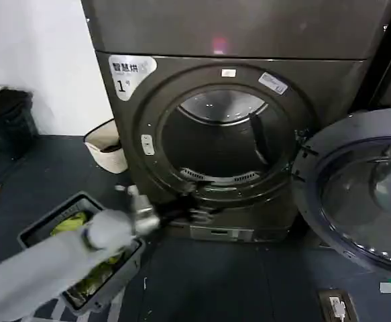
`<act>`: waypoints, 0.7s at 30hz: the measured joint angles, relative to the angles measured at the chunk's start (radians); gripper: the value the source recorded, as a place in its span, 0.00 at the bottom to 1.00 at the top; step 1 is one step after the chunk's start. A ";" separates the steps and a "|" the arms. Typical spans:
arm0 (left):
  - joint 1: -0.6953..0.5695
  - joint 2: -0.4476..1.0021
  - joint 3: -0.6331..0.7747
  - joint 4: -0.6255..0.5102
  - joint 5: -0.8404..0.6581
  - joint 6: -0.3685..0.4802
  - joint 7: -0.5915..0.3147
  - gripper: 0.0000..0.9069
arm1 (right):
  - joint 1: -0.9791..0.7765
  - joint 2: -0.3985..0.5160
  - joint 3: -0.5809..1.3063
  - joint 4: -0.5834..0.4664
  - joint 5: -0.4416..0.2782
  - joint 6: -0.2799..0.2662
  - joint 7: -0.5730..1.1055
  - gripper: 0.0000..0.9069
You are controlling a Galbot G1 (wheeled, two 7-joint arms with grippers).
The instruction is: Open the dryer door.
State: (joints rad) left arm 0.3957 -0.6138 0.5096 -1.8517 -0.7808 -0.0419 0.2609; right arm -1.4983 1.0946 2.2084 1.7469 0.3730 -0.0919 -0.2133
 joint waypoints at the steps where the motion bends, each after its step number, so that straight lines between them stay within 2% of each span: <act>1: 0.007 0.031 -0.008 -0.005 0.001 0.005 0.017 1.00 | 0.003 -0.002 0.000 -0.001 0.000 0.000 -0.001 1.00; 6: 0.053 0.194 -0.059 0.002 0.068 0.052 0.144 1.00 | 0.019 -0.008 -0.011 -0.010 -0.005 0.002 -0.002 1.00; 14: 0.185 0.373 -0.210 0.057 0.250 0.146 0.186 1.00 | 0.036 -0.017 -0.027 -0.022 -0.009 0.002 -0.005 1.00; 21: 0.273 0.467 -0.285 0.111 0.426 0.153 0.280 1.00 | 0.050 -0.019 -0.046 -0.016 -0.019 0.001 -0.013 1.00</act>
State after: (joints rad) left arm 0.6690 -0.1469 0.2244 -1.7403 -0.3549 0.1112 0.5412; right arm -1.4487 1.0755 2.1622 1.7310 0.3543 -0.0912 -0.2259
